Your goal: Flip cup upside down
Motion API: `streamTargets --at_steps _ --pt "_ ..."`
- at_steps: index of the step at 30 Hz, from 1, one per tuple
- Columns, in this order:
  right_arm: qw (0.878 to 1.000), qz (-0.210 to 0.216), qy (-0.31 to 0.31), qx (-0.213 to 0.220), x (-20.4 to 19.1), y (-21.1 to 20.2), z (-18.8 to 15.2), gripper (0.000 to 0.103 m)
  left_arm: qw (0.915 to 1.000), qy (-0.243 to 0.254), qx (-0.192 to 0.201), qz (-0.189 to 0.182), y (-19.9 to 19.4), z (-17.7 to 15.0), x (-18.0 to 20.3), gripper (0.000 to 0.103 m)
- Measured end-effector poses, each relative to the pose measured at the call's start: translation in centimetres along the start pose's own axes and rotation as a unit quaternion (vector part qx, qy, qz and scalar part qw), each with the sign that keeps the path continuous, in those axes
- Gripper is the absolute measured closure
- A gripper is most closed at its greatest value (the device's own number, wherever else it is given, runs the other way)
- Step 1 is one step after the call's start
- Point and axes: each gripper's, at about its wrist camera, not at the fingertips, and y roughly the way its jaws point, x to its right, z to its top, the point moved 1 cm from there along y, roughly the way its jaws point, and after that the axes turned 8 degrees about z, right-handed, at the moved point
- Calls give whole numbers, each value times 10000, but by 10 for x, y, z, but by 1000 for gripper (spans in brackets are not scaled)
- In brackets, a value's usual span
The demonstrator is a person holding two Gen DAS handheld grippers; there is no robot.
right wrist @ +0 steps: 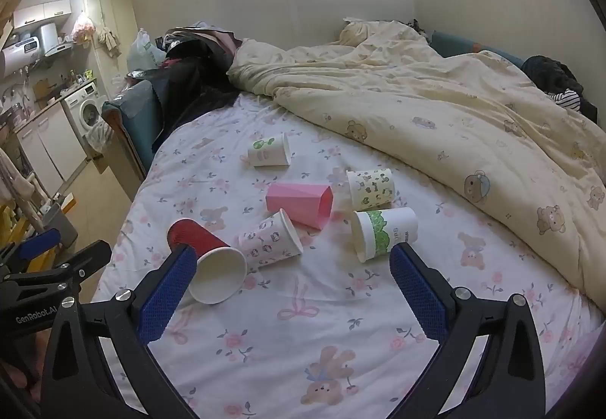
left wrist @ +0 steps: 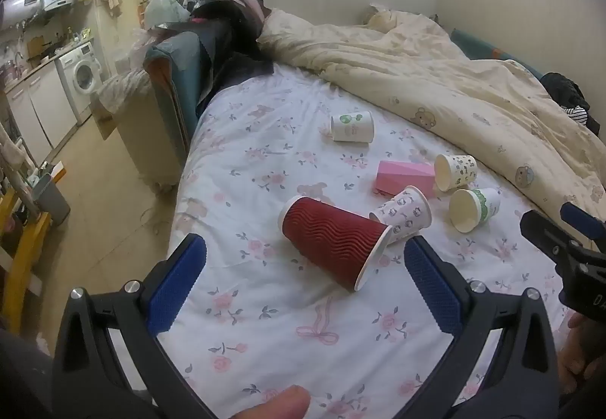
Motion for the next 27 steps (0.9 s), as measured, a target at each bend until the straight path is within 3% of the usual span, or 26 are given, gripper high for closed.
streamTargets --at_steps 27 --pt "9999 -140 -24 36 1 1 -2 0 9999 56 121 -50 -7 4 9 0"
